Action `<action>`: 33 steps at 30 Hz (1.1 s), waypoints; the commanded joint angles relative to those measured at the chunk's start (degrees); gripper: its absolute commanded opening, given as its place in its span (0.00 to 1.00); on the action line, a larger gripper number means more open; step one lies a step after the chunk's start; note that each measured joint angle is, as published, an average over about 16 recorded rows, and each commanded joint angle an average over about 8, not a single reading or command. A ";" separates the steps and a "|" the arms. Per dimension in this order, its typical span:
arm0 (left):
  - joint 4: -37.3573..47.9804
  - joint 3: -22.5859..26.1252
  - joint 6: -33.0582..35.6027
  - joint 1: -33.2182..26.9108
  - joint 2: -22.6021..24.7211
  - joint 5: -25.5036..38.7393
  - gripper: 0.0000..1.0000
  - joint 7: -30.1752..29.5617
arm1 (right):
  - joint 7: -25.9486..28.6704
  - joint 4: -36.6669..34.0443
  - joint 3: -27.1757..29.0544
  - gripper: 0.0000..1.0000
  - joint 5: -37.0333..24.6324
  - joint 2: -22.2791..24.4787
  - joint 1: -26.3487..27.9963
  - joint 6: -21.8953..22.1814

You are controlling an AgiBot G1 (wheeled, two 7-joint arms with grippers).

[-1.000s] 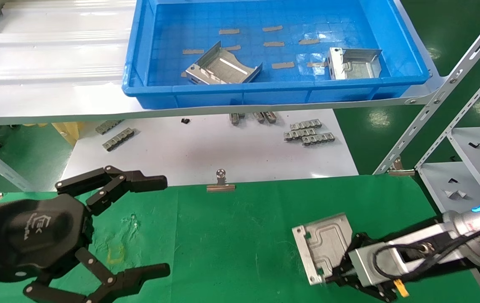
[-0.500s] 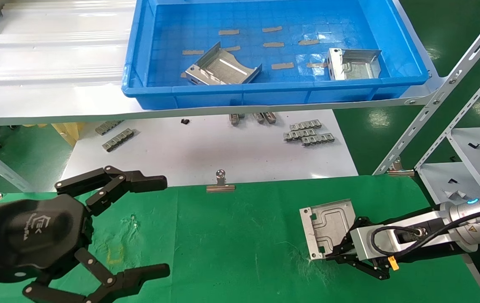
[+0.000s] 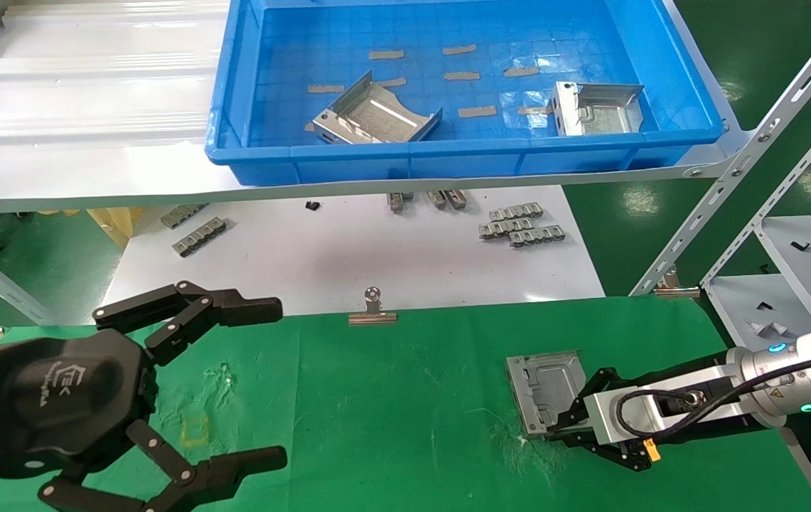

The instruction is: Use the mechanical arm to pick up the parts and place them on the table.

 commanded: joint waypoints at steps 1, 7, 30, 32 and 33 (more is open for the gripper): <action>0.00 0.00 0.00 0.00 0.00 0.00 1.00 0.00 | -0.90 -0.39 0.01 1.00 -0.14 -0.29 -0.09 0.21; 0.00 0.00 0.00 0.00 0.00 0.00 1.00 0.00 | -0.38 0.12 0.17 1.00 0.02 0.29 1.92 -1.99; 0.02 0.01 -0.01 0.01 -0.01 -0.02 1.00 0.01 | 9.69 4.97 1.20 1.00 4.56 2.92 4.41 -8.52; 0.02 0.01 -0.01 0.01 -0.01 -0.02 1.00 0.01 | 9.95 5.26 1.79 1.00 4.70 3.01 4.01 -8.47; 0.02 0.01 -0.01 0.01 -0.01 -0.02 1.00 0.01 | 10.19 5.50 2.24 1.00 4.83 3.08 3.70 -8.46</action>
